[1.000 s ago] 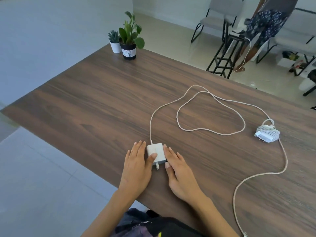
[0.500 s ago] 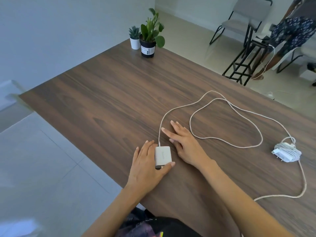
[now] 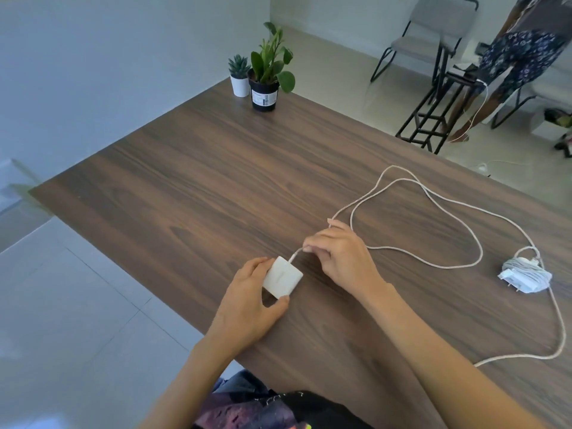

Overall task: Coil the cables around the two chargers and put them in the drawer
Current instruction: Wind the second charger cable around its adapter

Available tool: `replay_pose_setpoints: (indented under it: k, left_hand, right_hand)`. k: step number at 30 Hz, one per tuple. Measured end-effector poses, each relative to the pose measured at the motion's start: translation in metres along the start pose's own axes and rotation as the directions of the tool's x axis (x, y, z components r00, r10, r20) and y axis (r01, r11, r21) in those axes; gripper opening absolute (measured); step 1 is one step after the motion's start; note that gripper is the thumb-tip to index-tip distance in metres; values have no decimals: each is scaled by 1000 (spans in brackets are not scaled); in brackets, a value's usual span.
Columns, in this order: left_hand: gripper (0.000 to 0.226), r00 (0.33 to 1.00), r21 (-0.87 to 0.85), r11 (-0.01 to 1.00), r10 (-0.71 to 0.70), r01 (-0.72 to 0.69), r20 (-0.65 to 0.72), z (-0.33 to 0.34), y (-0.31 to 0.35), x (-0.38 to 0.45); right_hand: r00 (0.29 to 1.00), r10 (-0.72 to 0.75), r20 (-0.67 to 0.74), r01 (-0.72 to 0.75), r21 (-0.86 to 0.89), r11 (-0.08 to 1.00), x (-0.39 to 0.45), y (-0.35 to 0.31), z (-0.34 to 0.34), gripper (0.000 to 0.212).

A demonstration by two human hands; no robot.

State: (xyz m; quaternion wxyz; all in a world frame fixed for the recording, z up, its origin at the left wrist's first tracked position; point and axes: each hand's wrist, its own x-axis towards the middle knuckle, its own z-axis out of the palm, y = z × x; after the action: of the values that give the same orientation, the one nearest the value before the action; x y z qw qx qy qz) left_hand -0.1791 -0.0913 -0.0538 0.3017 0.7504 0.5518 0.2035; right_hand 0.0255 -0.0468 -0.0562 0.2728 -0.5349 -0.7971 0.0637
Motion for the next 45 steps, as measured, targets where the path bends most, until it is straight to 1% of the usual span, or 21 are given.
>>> replay_pose_setpoints:
  k: [2,4,7,9,11,13,16,18,20,23,26,28,30,32,34,36,38,40,41,43,45]
  left_hand:
    - [60,997,-27,1000,4,-6,-80,5,2,1]
    - [58,993,-73,997,6,-15,-119,9,4,2]
    - [56,993,-174,984,6,-27,-115,7,2,6]
    - [54,992,-277,961,-32,-2,-119,0,4,8]
    - [54,991,-404,913,-92,44,-99,-10,8,12]
    - [53,989,-520,851,-126,68,-77,-19,11,17]
    - [50,984,-623,779,-158,73,-82,-38,15,25]
    - [47,981,-677,734,-168,59,-96,-54,18,31]
    - [46,986,-705,708,-145,44,-84,-68,24,36]
    - [47,998,-716,697,-57,46,9,-73,42,39]
    - [51,989,-727,683,51,67,140,-58,69,38]
    - [52,972,-749,658,112,82,205,-43,87,38]
    - [52,961,-771,629,141,97,236,-26,104,40]
    - [50,959,-789,606,157,97,238,-10,116,46]
    - [50,960,-795,601,166,82,224,4,126,53]
    - [51,965,-790,611,171,56,200,17,132,61]
    - [52,974,-778,629,164,20,158,28,133,69]
    - [55,979,-759,652,158,-5,129,35,134,77]
    - [56,977,-751,660,167,-10,133,38,133,80]
    - [57,960,-743,669,209,-3,185,40,133,84]
    - [58,926,-741,671,263,26,271,40,131,84]
  right_hand:
    - [999,41,-31,-41,12,999,-2,-4,-9,16]
    - [996,78,-32,-78,-3,997,-7,-9,-16,17]
    - [991,122,-59,-123,-17,992,-15,-9,-27,15]
    - [984,152,-94,-152,7,988,-17,-5,-39,14]
    - [965,217,-147,-209,65,976,-17,1,-56,14]
    - [931,302,-206,-275,153,949,-15,4,-77,15]
    - [867,429,-254,-361,273,892,-15,3,-106,15]
    - [821,489,-295,-385,346,855,-22,3,-121,14]
    - [765,552,-332,-399,430,810,-34,4,-130,13]
    - [637,673,-376,-424,558,713,-56,8,-132,9]
    - [503,779,-375,-487,622,613,-77,13,-127,6]
    - [467,815,-342,-563,596,572,-88,15,-122,15]
    - [488,813,-318,-659,477,582,-98,14,-117,21]
    - [556,784,-276,-720,311,621,-106,10,-112,16]
    - [633,744,-214,-722,182,667,-111,5,-110,10]
    - [685,717,-129,-708,111,697,-116,-1,-112,9]
    - [729,683,-47,-678,87,730,-121,-7,-117,10]
    - [764,645,-2,-642,104,760,-125,-13,-124,14]
    - [776,630,-2,-625,121,771,-126,-16,-128,16]
    - [786,617,-47,-603,162,781,-126,-17,-137,20]
    - [761,638,-113,-601,245,761,-122,-14,-145,20]
